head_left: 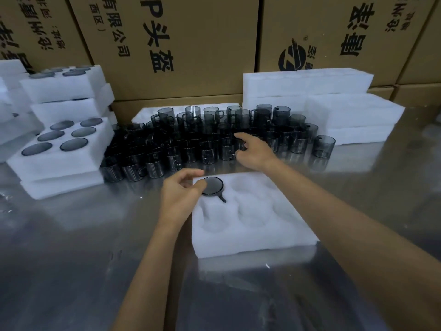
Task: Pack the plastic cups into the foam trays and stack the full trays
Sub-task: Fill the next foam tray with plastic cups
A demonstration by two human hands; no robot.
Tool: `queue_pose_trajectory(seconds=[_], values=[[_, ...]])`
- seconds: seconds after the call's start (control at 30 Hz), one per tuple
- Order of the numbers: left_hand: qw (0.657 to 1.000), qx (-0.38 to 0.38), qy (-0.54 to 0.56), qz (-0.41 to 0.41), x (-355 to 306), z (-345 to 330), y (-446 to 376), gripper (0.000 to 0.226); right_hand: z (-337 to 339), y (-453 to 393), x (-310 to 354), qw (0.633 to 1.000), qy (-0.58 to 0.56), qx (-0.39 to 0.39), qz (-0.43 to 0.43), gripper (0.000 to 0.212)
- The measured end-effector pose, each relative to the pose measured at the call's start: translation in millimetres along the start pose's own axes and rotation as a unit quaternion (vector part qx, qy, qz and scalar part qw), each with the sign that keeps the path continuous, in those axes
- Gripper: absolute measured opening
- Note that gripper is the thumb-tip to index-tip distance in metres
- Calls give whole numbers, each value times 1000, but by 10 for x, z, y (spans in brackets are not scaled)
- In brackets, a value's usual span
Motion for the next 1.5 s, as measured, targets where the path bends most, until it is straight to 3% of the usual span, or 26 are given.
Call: queue_pose_trajectory(seconds=[0.1,0.23,0.3,0.5,0.67,0.77,0.93,1.1,1.2,1.3,1.5], values=[[999,-32,10,1,36,94,-83,20,-209,-286,-93,998,34,37,-23,61],[999,-29,27,-5,41,105,-136,20,-320,-441,-191,997,63,24,-35,18],[999,-26,25,-6,33,91,-149,19,-289,-446,-211,998,49,5,-37,9],[1000,0,16,-12,36,74,-135,23,-59,-109,-76,995,16,-95,18,15],[999,31,17,31,14,46,-61,27,212,429,232,972,-19,-179,150,50],[998,41,-36,12,-4,21,-38,30,298,803,333,962,-32,-201,182,67],[990,63,-127,-17,-55,-21,40,32,375,1189,306,950,-48,-240,194,61],[974,8,-187,-127,-270,-133,303,37,337,1290,121,955,-144,-205,158,61],[966,64,-159,-191,-413,-263,492,32,305,1295,68,967,-151,-144,144,61],[966,112,-150,-180,-426,-375,583,35,286,1304,40,974,-139,-101,148,57],[966,112,-167,-161,-364,-427,570,37,302,1308,-39,984,-89,-73,133,53]])
Point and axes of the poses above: each hand's wrist, its own y-axis away from the middle knuckle, its own z-axis out of the back of the hand, x = y × z, the point moved 5 cm from there along -y, towards the middle knuckle, and after that the axes turned 15 degrees about z, right-handed, at the moved point
